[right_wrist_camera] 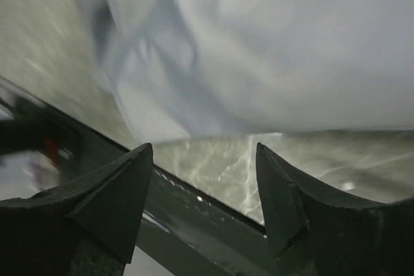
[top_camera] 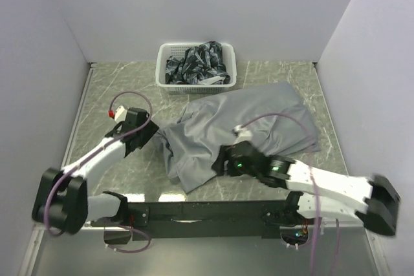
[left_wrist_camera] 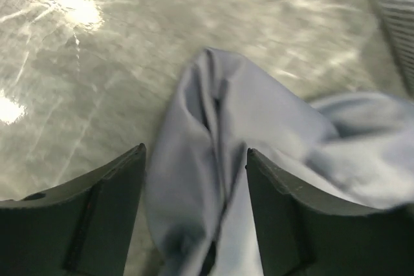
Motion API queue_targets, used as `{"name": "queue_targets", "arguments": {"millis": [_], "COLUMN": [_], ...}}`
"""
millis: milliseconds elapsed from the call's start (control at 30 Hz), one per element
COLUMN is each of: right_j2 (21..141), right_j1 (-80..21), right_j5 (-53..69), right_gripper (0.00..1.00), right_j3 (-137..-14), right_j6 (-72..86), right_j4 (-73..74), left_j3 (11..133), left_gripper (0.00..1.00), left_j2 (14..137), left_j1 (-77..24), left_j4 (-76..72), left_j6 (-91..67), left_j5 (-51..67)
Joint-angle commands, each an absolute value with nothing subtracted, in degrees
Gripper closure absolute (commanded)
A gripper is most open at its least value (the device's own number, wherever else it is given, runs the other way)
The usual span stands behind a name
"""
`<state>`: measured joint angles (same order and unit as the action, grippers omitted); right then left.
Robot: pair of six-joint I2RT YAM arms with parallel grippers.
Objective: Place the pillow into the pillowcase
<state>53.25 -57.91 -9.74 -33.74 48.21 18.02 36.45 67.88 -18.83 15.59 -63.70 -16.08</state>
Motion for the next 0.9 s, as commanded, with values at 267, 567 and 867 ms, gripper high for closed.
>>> {"name": "queue_targets", "arguments": {"millis": [267,567,867], "right_j2": [87.5,99.5,89.0], "right_j1": [-75.1,-76.5,-77.6], "right_j5": [-15.8,-20.0,-27.9], "right_gripper": [0.25,0.20,1.00], "right_j3": [-50.8,-57.1,-57.1], "right_j6": [50.3,52.2,52.9], "right_j4": [8.5,15.5,33.1], "left_j3": [45.4,49.8,60.1], "left_gripper": [0.35,0.73,0.99], "left_j2": [85.1,91.5,91.7], "left_j1": [-13.2,-13.2,-10.5], "left_j4": [7.2,6.9,14.5], "left_j6": [-59.2,-57.2,-55.3], "left_j5": [-5.2,-4.2,-8.8]}}
